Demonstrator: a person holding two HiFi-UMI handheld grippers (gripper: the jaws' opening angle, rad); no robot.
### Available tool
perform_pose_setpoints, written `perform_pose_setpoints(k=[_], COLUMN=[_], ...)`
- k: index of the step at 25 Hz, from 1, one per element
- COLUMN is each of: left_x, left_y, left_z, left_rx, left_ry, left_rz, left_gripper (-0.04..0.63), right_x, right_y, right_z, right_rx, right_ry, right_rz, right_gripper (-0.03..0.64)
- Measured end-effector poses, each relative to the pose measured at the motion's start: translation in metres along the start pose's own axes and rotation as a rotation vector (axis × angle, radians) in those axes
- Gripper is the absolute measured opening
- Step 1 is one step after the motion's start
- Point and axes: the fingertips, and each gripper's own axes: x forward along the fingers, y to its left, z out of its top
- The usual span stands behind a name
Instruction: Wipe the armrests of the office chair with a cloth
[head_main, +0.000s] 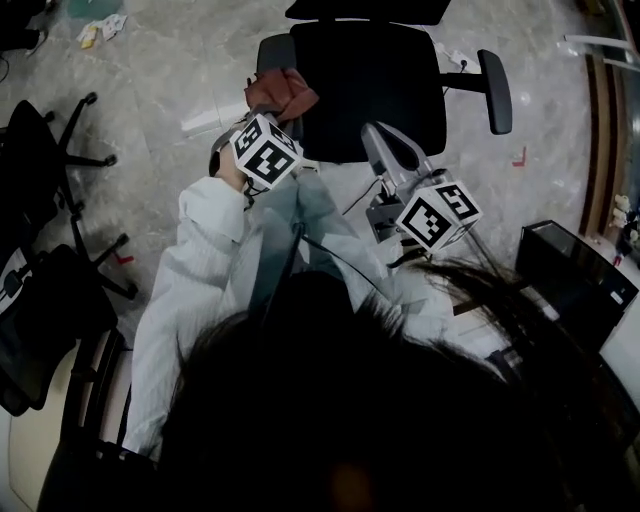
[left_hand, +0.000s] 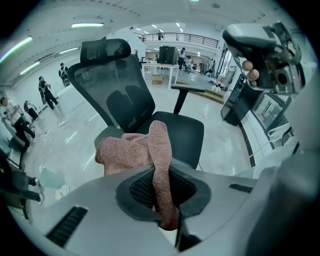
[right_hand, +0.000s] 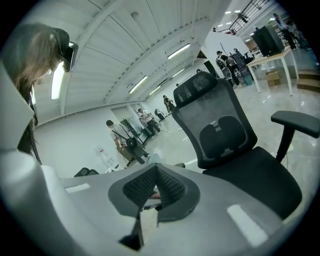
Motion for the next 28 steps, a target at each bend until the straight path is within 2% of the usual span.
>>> perform_pose_setpoints(k=[7, 11, 13, 18, 21, 25, 28], left_x=[-0.022, -0.025, -0.028, -0.040, -0.049, -0.053, -0.047], left_y=[-0.046, -0.062, -0.062, -0.025, 0.018, 0.080, 0.112], left_z=[-0.021, -0.025, -0.023, 0.009, 0.036, 0.066, 0.078], left_rx=[-0.067, -0.042, -0.021, -0.065, -0.100, -0.147, -0.181], left_ry=[0.009, 0.035, 0.032, -0.064, -0.134, -0.187, -0.192], left_rz=[-0.093, -0.157, -0.156, -0.093, -0.009, 0.114, 0.175], left_gripper=[0.031, 0.031, 0.031, 0.031, 0.031, 0.031, 0.031], right_x=[-0.003, 0.000, 0.001, 0.000, 0.002, 0.021, 0.043], right_y=[0.023, 0.036, 0.038, 0.025, 0.013, -0.010, -0.030], right_z=[0.000, -0.003, -0.005, -0.004, -0.005, -0.002, 0.009], right_rx=[-0.009, -0.022, -0.023, -0.008, -0.032, -0.108, -0.230], right_ry=[0.029, 0.049, 0.057, 0.052, 0.061, 0.109, 0.156], right_rz=[0.048, 0.078, 0.082, 0.063, 0.033, -0.044, -0.120], right_gripper=[0.002, 0.002, 0.002, 0.002, 0.002, 0.002, 0.002])
